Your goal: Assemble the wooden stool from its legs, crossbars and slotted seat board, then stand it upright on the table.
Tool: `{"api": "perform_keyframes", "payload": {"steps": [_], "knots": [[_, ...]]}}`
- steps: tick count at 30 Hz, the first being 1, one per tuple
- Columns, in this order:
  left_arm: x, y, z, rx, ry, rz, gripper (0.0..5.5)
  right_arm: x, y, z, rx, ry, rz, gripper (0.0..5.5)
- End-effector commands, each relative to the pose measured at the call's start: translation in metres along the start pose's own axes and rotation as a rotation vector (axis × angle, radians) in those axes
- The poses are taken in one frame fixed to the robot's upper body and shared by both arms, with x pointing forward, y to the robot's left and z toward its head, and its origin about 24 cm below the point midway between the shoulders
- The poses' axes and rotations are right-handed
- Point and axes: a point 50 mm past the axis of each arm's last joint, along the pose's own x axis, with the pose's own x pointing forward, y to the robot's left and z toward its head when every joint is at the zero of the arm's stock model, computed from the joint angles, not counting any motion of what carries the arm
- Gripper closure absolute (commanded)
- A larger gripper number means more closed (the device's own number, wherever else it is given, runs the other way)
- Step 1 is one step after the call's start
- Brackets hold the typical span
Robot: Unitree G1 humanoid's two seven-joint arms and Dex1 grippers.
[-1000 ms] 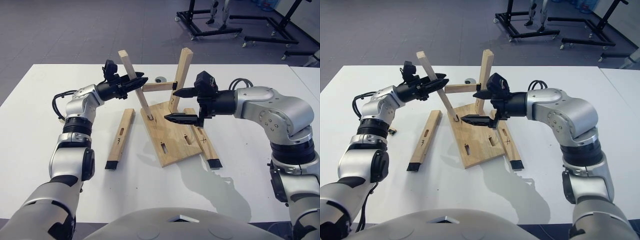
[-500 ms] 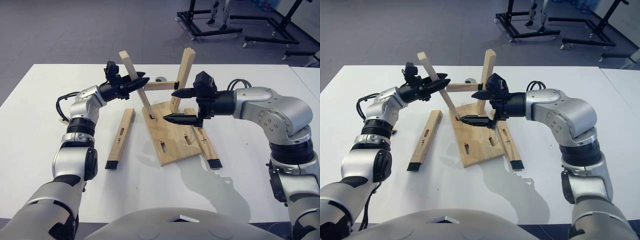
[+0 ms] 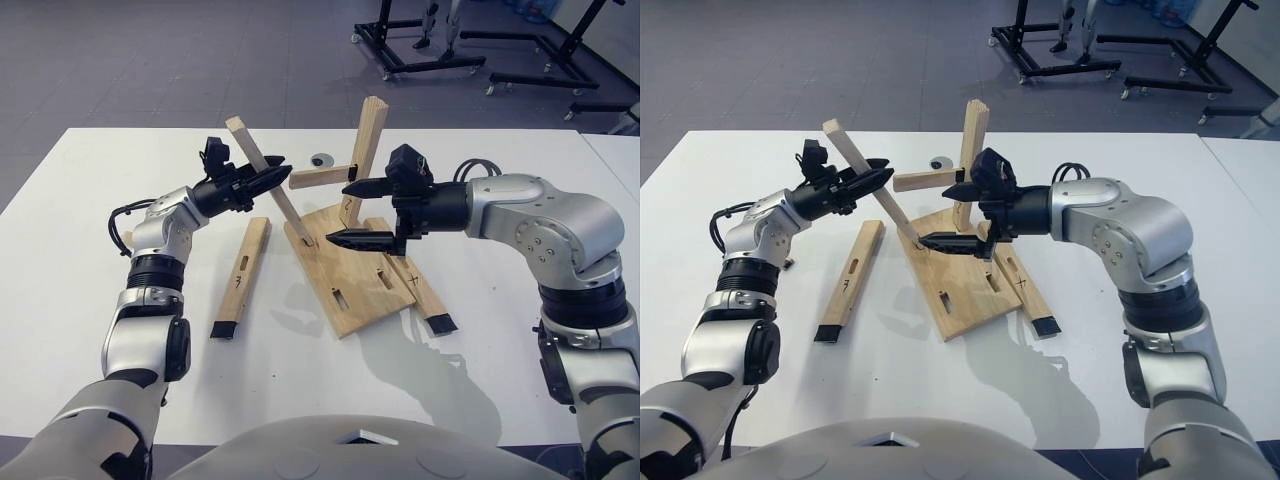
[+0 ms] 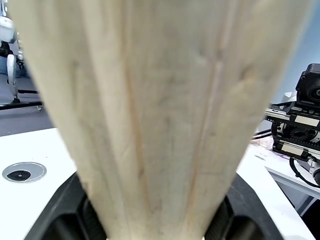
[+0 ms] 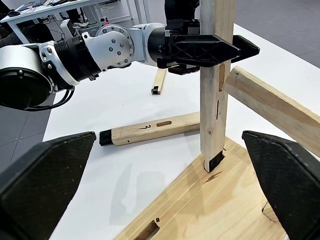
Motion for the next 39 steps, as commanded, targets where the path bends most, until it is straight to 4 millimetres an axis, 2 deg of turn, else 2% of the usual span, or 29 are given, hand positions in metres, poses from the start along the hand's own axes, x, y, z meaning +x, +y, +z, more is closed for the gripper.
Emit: {"api": "perform_keyframes", "payload": {"steps": [1, 8, 17, 31, 39], "knots": [[-0.003, 0.003, 0.000, 0.040, 0.067, 0.014, 3.48, 0.001, 0.001, 0.004, -0.014, 0.003, 0.008, 0.10], [-0.001, 0.008, 0.003, 0.147, 0.140, 0.025, 3.48, 0.002, 0.001, 0.004, -0.012, 0.001, 0.005, 0.10], [0.001, 0.004, -0.006, 0.209, 0.272, -0.025, 3.48, 0.002, 0.002, 0.003, -0.008, -0.005, 0.000, 0.10], [0.024, 0.002, 0.027, 0.232, 0.271, -0.004, 3.48, 0.004, 0.003, 0.003, -0.005, -0.017, -0.004, 0.10], [0.027, -0.004, 0.023, 0.231, 0.298, -0.045, 3.48, 0.004, 0.004, 0.002, -0.005, -0.018, -0.003, 0.10]]}}
